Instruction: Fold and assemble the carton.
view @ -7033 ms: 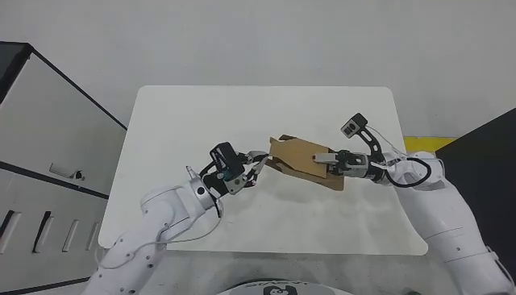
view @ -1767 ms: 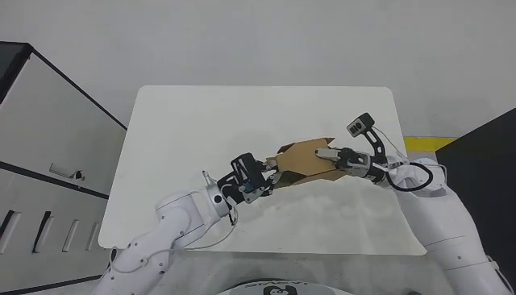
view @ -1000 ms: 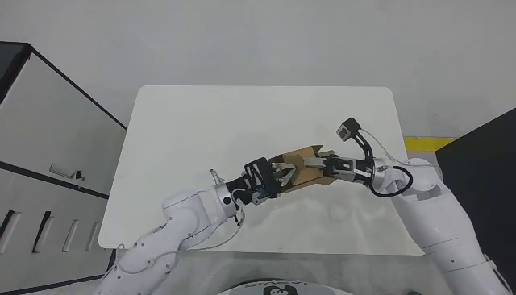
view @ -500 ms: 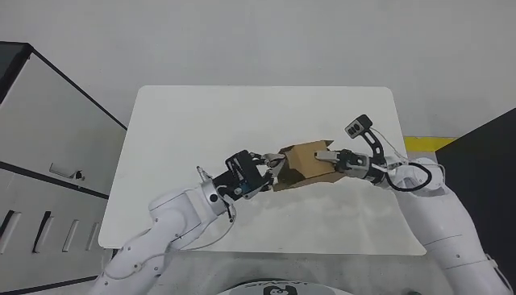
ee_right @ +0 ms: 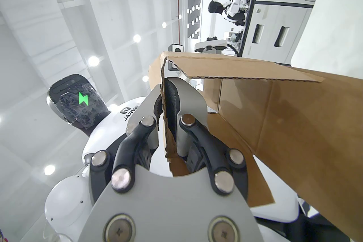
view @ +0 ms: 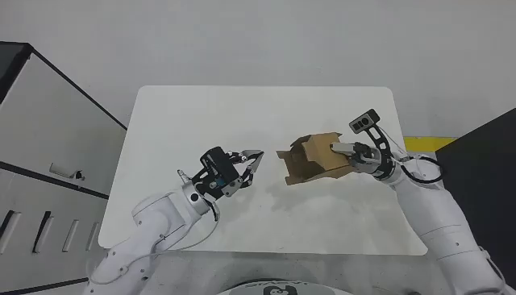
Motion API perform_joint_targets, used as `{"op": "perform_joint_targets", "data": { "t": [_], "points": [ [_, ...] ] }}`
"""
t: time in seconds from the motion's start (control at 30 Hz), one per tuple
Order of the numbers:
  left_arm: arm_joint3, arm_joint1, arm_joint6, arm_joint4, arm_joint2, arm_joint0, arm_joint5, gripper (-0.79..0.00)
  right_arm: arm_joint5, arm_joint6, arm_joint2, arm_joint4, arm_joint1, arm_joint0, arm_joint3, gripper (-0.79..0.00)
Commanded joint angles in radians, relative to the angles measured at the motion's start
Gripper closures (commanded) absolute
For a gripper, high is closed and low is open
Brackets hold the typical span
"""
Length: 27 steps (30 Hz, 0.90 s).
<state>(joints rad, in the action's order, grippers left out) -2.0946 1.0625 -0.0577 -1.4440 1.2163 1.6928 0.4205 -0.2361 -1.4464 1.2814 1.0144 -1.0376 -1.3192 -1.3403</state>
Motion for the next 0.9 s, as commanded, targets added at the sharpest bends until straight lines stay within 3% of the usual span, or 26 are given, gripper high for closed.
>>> {"op": "perform_joint_targets", "data": {
  "t": [0.0, 0.87],
  "points": [
    [0.016, 0.001, -0.015, 0.023, -0.007, -0.008, 0.020, 0.000, 0.003, -0.005, -0.006, 0.018, -0.004, 0.010, 0.013, 0.000],
    [0.069, 0.020, -0.037, 0.011, -0.137, -0.120, 0.073, 0.000, 0.076, -0.057, -0.113, 0.024, -0.048, 0.117, 0.100, 0.000]
  ]
}}
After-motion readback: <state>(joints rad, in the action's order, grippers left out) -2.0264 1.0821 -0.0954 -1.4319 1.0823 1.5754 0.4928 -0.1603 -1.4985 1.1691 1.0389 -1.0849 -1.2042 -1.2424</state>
